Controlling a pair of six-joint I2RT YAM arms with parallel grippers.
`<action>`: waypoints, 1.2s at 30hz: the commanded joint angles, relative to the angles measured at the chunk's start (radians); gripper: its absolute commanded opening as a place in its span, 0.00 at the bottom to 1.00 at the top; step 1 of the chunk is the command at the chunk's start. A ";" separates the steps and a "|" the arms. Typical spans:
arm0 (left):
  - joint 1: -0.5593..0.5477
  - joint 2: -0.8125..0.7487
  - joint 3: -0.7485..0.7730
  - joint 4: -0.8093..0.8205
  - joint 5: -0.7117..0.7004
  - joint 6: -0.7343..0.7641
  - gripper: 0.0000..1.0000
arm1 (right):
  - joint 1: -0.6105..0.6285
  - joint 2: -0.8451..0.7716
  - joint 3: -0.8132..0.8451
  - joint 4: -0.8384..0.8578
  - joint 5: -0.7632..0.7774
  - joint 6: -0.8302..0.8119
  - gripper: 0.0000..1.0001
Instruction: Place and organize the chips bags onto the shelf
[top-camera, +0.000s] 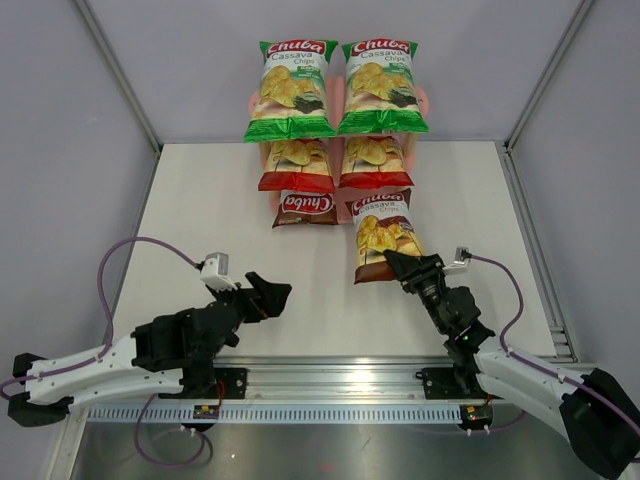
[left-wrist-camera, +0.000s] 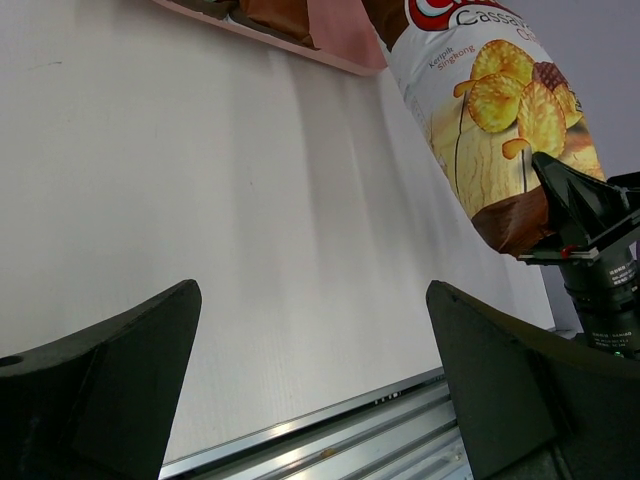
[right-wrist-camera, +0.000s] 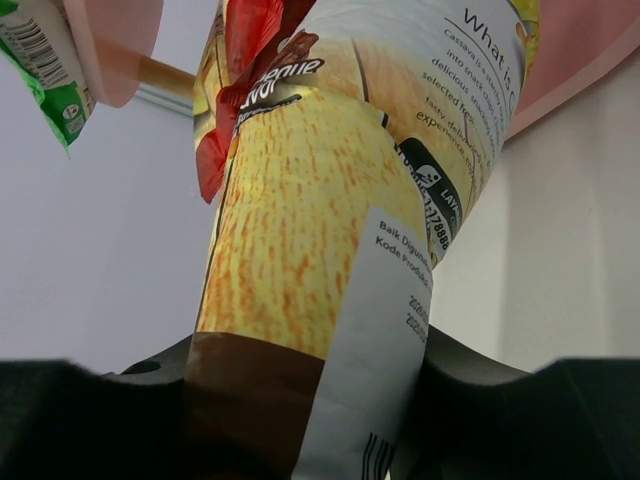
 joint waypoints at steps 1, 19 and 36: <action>0.003 -0.007 0.006 0.028 -0.020 0.005 0.99 | -0.041 0.020 -0.044 0.115 -0.008 0.012 0.27; 0.003 0.045 0.069 -0.034 0.026 0.088 0.99 | -0.135 0.552 0.101 0.581 -0.193 -0.047 0.27; 0.003 -0.093 0.041 -0.139 -0.007 0.063 0.99 | -0.194 0.730 0.185 0.658 -0.198 -0.057 0.26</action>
